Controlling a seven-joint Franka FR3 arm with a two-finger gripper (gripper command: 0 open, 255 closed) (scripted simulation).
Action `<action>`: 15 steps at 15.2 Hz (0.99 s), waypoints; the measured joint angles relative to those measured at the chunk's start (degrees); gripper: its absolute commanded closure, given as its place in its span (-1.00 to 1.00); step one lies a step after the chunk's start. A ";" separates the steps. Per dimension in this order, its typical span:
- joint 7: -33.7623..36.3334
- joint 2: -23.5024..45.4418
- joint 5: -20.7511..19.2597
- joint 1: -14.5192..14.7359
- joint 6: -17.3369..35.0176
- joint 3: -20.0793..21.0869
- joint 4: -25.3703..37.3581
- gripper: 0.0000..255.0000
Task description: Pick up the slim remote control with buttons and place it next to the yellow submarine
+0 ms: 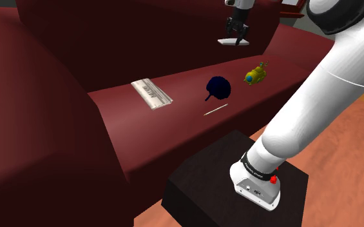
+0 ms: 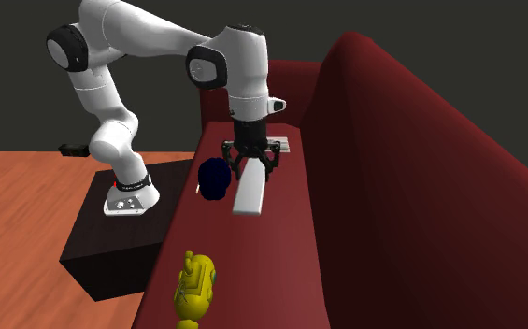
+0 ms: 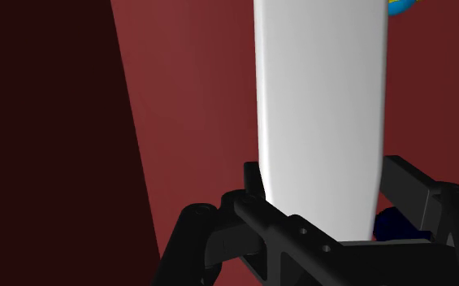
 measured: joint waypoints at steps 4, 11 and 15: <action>-0.34 0.22 0.04 -0.31 2.68 -0.33 -2.44 1.00; 0.04 0.97 0.16 -0.48 7.88 -0.51 -7.00 1.00; 0.38 1.41 0.18 -0.54 11.04 -0.56 -9.80 1.00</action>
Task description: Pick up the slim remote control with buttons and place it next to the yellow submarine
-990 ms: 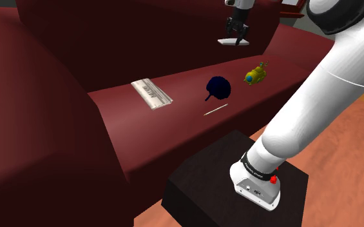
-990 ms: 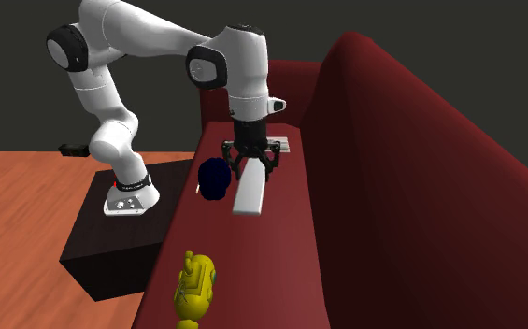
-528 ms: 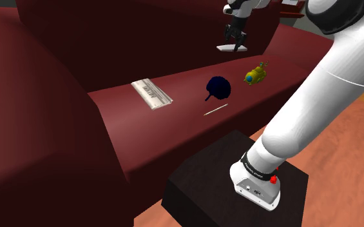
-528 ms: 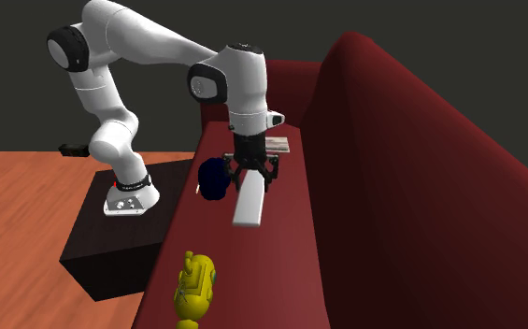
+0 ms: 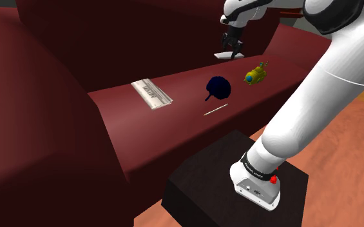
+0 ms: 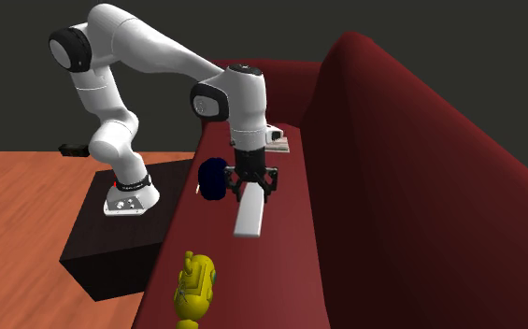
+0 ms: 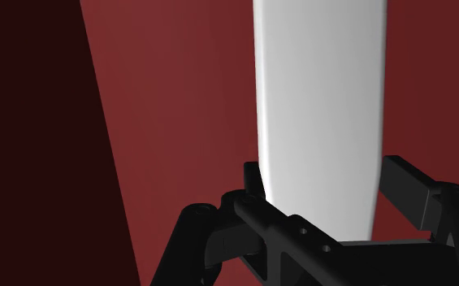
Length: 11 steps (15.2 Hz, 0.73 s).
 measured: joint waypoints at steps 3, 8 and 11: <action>-0.05 0.89 0.37 -0.11 2.18 -0.08 -1.38 1.00; -0.12 2.42 1.03 -0.29 5.84 -0.16 -3.71 1.00; -0.28 3.33 1.43 -0.48 8.21 -0.24 -5.26 1.00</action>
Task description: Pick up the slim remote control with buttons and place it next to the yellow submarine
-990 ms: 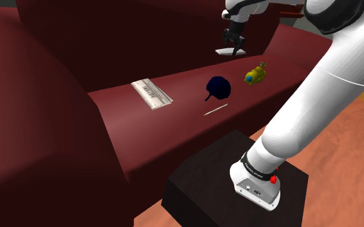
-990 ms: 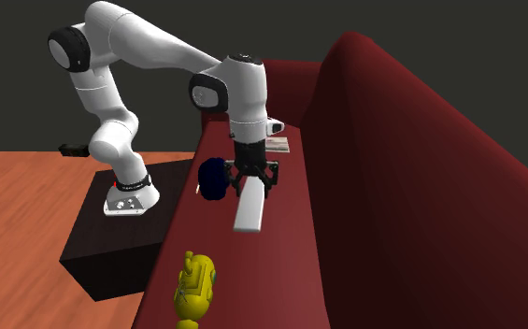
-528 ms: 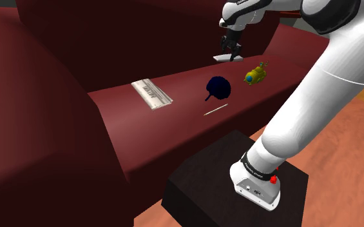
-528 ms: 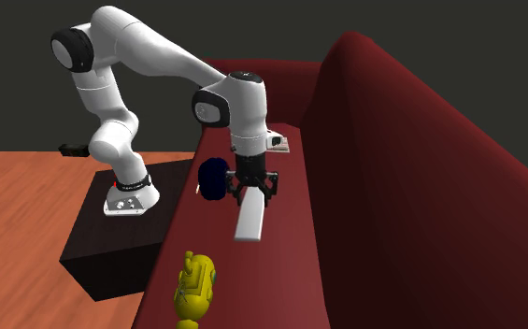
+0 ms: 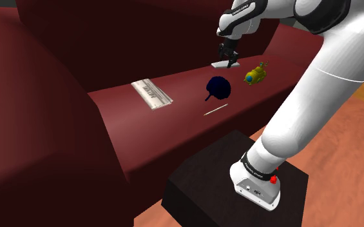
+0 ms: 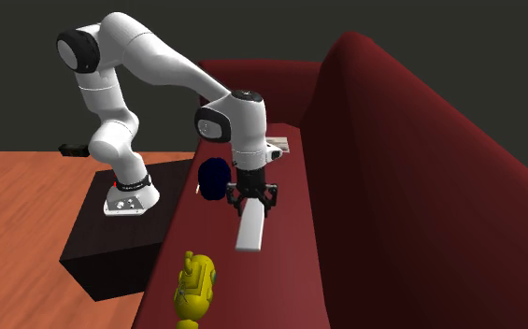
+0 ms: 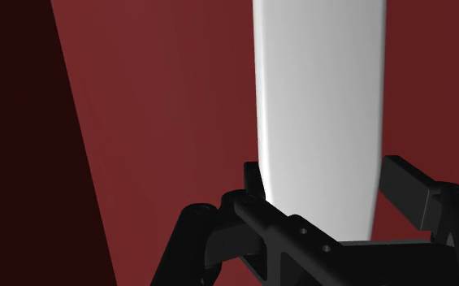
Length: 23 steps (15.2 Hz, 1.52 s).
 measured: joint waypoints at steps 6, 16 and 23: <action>-0.43 2.38 1.21 -0.34 4.36 0.06 -2.26 1.00; -1.09 5.50 2.96 -0.82 9.24 0.41 -4.37 1.00; -1.11 5.52 2.98 -0.83 9.30 0.41 -4.38 -1.00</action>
